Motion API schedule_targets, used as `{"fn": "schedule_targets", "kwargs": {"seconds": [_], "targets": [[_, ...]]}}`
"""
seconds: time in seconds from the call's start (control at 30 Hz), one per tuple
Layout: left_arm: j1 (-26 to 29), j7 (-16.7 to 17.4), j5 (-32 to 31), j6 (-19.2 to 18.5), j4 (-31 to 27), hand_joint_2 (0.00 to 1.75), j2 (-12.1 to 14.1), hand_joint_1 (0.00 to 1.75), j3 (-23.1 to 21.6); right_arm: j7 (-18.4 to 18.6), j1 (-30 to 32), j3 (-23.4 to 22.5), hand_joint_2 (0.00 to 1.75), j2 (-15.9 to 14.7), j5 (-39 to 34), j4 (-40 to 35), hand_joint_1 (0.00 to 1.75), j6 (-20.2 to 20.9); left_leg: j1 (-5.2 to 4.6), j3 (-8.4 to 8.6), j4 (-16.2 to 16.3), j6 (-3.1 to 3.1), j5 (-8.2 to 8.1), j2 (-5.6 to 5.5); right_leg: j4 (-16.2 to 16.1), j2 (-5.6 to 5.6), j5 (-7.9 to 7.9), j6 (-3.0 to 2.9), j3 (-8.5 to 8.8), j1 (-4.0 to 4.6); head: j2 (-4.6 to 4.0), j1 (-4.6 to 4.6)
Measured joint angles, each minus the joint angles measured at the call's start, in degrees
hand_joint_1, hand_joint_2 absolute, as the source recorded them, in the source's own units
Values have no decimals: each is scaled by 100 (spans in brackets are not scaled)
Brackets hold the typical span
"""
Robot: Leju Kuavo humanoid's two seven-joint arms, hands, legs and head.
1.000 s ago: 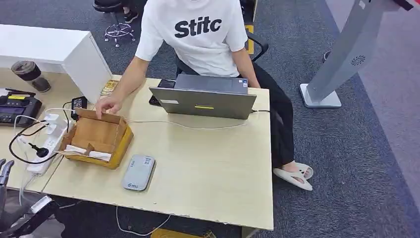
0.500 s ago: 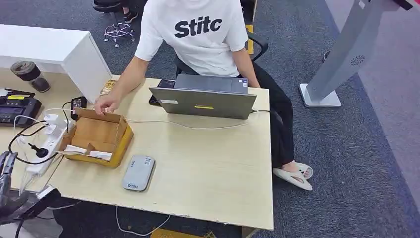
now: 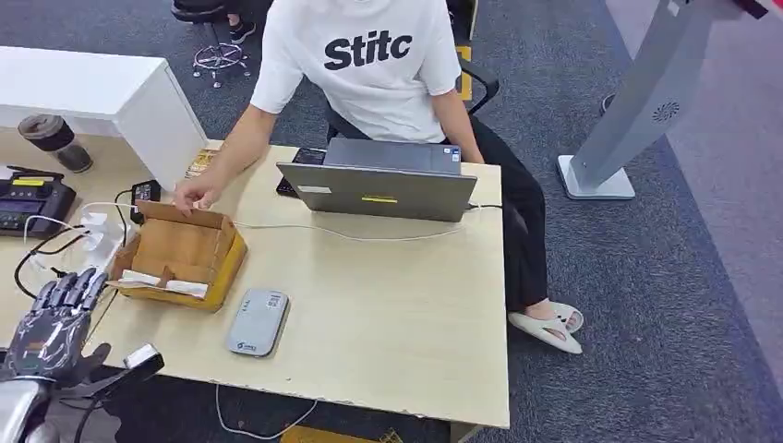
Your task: Pass the card to the sensor for recognition and then transmit it.
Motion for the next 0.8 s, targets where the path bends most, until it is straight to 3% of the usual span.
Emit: {"fn": "schedule_targets", "kwargs": {"seconds": [0.4,0.8], "targets": [[-508,323,-289,-17,-66,175,253,0,-1305,9,-41,7,175,-55,17,96,0,-17,0,0,0,-1,1,-2,0,-2,4,-3,3,0,0,2],[-991,538,-260,-22,199,175,297,0,-1683,9,-62,24,175,-109,107,199,0,-50,0,0,0,-1,1,-1,0,2,4,-4,0,1,0,2]]}}
